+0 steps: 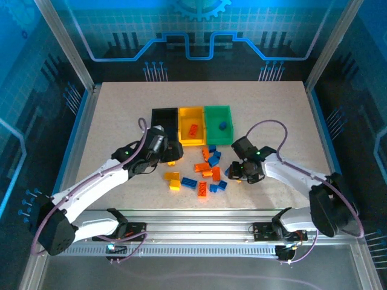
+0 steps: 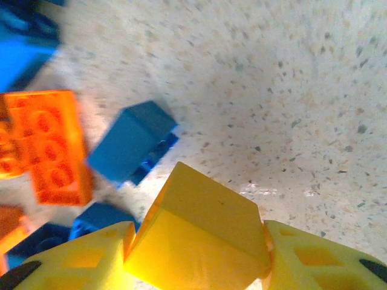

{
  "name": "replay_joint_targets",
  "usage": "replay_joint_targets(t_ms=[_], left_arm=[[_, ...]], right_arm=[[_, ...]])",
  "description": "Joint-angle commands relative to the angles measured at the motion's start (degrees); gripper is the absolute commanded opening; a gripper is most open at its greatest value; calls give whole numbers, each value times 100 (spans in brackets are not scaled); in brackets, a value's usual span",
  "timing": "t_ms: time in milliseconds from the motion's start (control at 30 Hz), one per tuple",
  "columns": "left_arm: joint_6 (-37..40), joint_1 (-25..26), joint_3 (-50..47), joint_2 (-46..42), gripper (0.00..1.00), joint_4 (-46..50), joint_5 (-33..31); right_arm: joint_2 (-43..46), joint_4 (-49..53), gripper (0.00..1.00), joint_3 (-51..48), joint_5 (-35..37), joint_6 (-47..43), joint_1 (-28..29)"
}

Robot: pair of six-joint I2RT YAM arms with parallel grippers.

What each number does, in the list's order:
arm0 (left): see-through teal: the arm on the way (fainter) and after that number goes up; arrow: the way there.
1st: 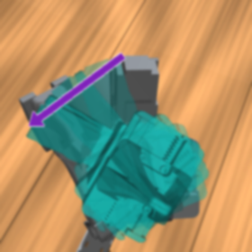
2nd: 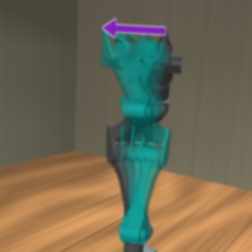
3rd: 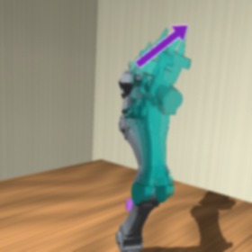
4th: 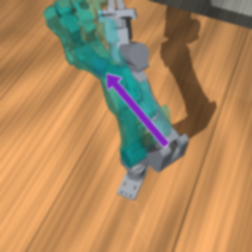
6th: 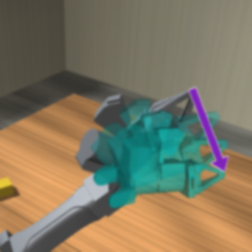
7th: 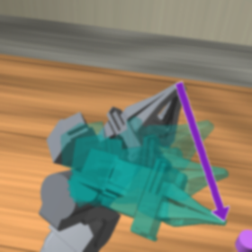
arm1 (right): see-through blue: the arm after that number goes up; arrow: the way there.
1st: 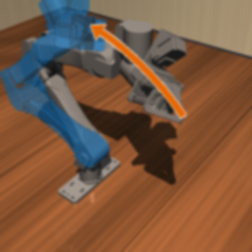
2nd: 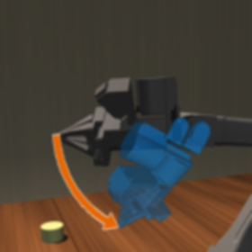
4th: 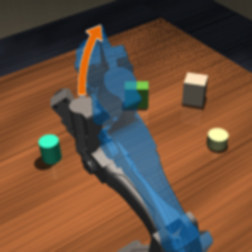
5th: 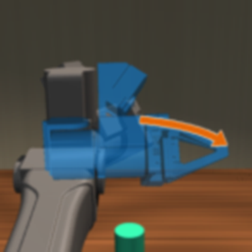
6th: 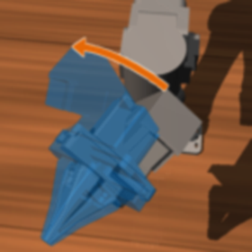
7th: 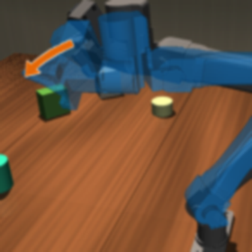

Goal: Sort the legos into containers by color

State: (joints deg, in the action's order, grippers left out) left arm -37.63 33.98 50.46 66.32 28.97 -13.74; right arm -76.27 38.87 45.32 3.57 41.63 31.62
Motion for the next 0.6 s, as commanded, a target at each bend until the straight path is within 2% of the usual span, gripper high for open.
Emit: replay_joint_targets(t_ms=[0,100,200,333,567], left_arm=[[-188,-107,-233,-290,99,266,-197],[-295,-135,-461,-529,99,335,-328],[-385,-138,-621,-753,99,443,-435],[-501,-165,-703,-964,99,709,-550],[-666,-199,-1070,-1464,99,887,-511]], right_arm=[[280,270,45,468,-261,-370,193],[-34,222,45,1308,-321,-547,518],[-754,-32,44,2181,-305,-709,867],[-2056,-372,45,3601,-351,-890,1138],[-4114,-435,45,5924,-588,-965,1291]])
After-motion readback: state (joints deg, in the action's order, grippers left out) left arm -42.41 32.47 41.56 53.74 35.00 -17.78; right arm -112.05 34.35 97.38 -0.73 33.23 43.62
